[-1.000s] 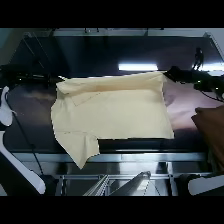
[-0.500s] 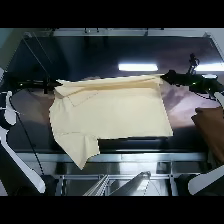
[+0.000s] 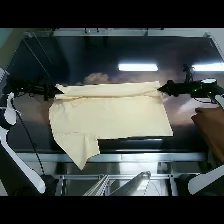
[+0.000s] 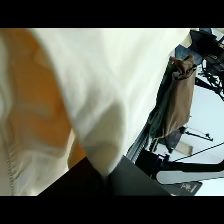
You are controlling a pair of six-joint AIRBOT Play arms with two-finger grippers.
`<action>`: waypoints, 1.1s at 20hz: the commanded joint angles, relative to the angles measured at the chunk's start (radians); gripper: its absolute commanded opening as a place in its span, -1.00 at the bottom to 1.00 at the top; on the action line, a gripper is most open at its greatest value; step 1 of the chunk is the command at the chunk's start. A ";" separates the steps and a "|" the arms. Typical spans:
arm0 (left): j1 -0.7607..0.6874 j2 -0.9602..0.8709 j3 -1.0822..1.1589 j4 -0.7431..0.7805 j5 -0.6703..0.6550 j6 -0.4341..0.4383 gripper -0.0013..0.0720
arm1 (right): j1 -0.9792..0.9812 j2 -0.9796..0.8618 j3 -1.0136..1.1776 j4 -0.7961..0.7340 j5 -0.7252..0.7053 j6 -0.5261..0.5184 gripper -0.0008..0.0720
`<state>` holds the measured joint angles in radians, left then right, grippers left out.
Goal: Fold the shirts.
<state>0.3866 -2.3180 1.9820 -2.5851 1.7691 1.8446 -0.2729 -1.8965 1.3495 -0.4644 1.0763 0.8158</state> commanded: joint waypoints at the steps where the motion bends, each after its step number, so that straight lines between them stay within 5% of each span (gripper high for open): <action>1: -0.002 0.001 0.001 0.020 0.000 -0.007 -0.94 | 0.000 0.000 -0.008 -0.015 0.010 0.011 -0.92; 2: -0.002 0.001 0.019 0.019 0.023 -0.008 -0.71 | -0.004 0.002 -0.006 -0.019 0.043 0.014 -0.44; 3: -0.002 0.001 0.043 0.019 0.045 -0.033 -0.15 | -0.014 0.008 -0.001 -0.044 0.074 0.068 0.04; 5: 0.002 0.009 0.090 0.018 0.071 -0.090 0.52 | -0.043 0.041 0.013 -0.195 0.141 0.183 0.03; 6: 0.008 0.031 0.082 0.019 0.070 -0.108 0.60 | -0.061 0.071 0.013 -0.281 0.183 0.229 0.03; 10: 0.051 0.214 -0.119 0.047 0.071 -0.109 0.60 | -0.119 0.212 -0.103 -0.424 0.320 0.254 0.02; 15: 0.144 0.551 -0.535 0.240 0.021 -0.079 0.59 | -0.188 0.361 -0.500 -0.451 0.189 0.175 0.03; 22: 0.225 0.898 -1.116 0.361 -0.095 -0.069 0.59 | -0.114 0.320 -0.612 -0.333 0.161 0.043 0.01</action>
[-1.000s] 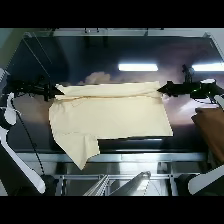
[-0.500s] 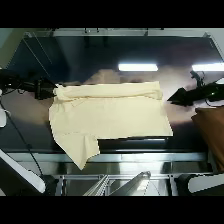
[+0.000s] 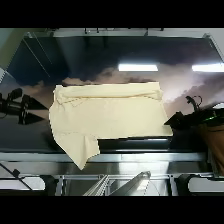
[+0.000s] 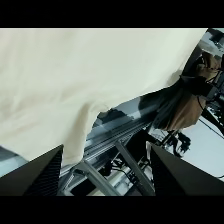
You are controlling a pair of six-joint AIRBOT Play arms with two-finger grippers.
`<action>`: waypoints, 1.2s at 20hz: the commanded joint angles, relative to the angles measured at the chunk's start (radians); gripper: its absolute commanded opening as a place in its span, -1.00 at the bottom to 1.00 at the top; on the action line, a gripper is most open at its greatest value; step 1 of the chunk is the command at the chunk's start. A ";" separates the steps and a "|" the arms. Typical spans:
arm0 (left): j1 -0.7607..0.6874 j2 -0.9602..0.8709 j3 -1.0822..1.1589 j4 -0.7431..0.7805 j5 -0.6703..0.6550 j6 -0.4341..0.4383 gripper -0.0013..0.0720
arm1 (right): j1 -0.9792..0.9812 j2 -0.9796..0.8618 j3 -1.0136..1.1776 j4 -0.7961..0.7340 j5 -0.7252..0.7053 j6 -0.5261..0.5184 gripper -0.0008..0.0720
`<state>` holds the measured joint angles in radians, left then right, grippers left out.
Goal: Fold the shirts.
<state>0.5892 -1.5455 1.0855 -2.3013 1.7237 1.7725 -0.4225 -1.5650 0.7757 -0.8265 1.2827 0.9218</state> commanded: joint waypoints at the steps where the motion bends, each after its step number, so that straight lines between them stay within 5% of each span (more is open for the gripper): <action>1: 0.021 0.154 -0.278 0.109 -0.063 0.003 0.59 | 0.050 -0.011 -0.037 0.050 -0.044 -0.068 -0.23; 2: 0.021 0.180 -0.335 0.130 -0.081 0.003 0.59 | 0.058 -0.010 -0.035 0.070 -0.038 -0.083 -0.80; 3: 0.021 0.205 -0.383 0.137 -0.105 0.003 0.59 | 0.058 -0.008 -0.035 0.086 -0.032 -0.085 -0.93; 17: -0.279 0.264 -0.583 0.127 -0.523 -0.001 0.57 | 0.055 0.008 -0.035 0.154 0.029 -0.085 -0.93; 18: -0.295 0.264 -0.572 0.126 -0.536 -0.001 0.21 | 0.055 0.009 -0.035 0.167 0.039 -0.084 -0.93; 19: -0.308 0.264 -0.560 0.126 -0.536 -0.001 -0.50 | 0.055 0.009 -0.035 0.177 0.056 -0.084 -0.93; 20: -0.317 0.264 -0.545 0.127 -0.519 0.002 -0.90 | 0.055 0.010 -0.035 0.177 0.076 -0.080 -0.93; 24: -0.323 0.265 -0.459 0.143 -0.338 0.040 -0.90 | -0.010 0.065 -0.034 0.172 0.119 -0.031 -0.93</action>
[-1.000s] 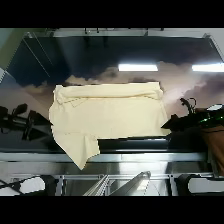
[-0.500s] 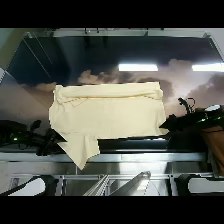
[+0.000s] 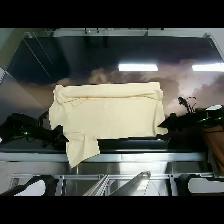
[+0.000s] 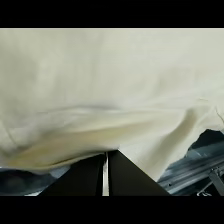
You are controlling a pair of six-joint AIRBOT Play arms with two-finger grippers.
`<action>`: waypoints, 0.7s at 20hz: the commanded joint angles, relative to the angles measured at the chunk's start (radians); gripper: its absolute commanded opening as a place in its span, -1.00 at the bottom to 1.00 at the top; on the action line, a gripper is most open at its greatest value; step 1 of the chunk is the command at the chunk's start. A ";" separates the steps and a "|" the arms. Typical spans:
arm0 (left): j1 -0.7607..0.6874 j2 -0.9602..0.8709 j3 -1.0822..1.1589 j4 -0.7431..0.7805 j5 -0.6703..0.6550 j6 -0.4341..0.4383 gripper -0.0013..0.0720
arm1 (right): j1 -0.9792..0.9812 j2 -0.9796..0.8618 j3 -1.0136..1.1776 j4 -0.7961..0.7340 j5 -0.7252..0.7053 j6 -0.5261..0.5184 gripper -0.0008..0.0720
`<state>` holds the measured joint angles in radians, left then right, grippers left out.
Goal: Fold the shirts.
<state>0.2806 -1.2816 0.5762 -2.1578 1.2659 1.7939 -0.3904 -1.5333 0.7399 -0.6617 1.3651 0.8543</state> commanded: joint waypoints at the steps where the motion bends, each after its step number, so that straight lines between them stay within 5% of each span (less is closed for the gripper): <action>1: -0.014 0.005 0.065 0.016 0.158 0.019 -0.90 | -0.080 0.057 0.002 0.006 0.048 0.037 -0.93; 10: 0.161 0.201 0.075 0.168 0.261 0.012 -0.90 | -0.279 0.137 0.001 -0.087 0.103 0.089 -0.93; 14: 0.246 0.312 0.076 0.080 0.230 0.023 -0.90 | -0.281 0.137 0.001 -0.085 0.103 0.089 -0.93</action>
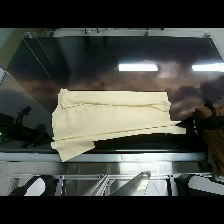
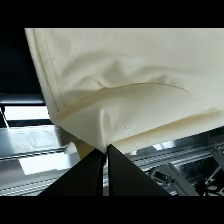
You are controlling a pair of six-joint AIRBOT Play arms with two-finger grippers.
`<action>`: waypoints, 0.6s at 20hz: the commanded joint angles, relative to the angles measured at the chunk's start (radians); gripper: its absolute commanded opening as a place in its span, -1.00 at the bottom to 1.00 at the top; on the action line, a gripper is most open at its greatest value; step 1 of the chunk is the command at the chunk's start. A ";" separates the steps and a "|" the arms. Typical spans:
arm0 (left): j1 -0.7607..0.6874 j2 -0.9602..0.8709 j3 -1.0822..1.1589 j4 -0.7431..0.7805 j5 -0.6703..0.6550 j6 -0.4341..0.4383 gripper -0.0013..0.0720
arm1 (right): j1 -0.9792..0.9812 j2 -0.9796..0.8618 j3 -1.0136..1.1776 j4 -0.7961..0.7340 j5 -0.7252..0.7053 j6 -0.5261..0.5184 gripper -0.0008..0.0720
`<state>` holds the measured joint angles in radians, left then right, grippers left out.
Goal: Fold the shirts.
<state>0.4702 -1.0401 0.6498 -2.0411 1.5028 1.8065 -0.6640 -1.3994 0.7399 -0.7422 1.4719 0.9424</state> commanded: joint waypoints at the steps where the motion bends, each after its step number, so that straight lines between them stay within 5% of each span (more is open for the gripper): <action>1: 0.058 0.080 0.010 -0.048 -0.007 0.012 -0.90 | -0.008 0.003 0.001 0.005 -0.005 0.001 -0.93; 6: 0.050 -0.083 0.263 -0.235 -0.008 0.012 -0.90 | 0.000 0.003 0.035 0.273 -0.106 -0.058 -0.93; 12: -0.106 -0.565 0.785 -0.244 -0.014 0.010 -0.90 | 0.196 -0.072 0.211 0.373 -0.444 -0.137 -0.93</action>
<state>0.4294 -1.3922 1.2110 -2.2639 1.4910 1.8172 -0.5583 -1.4330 0.8768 -0.4294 1.2240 0.8482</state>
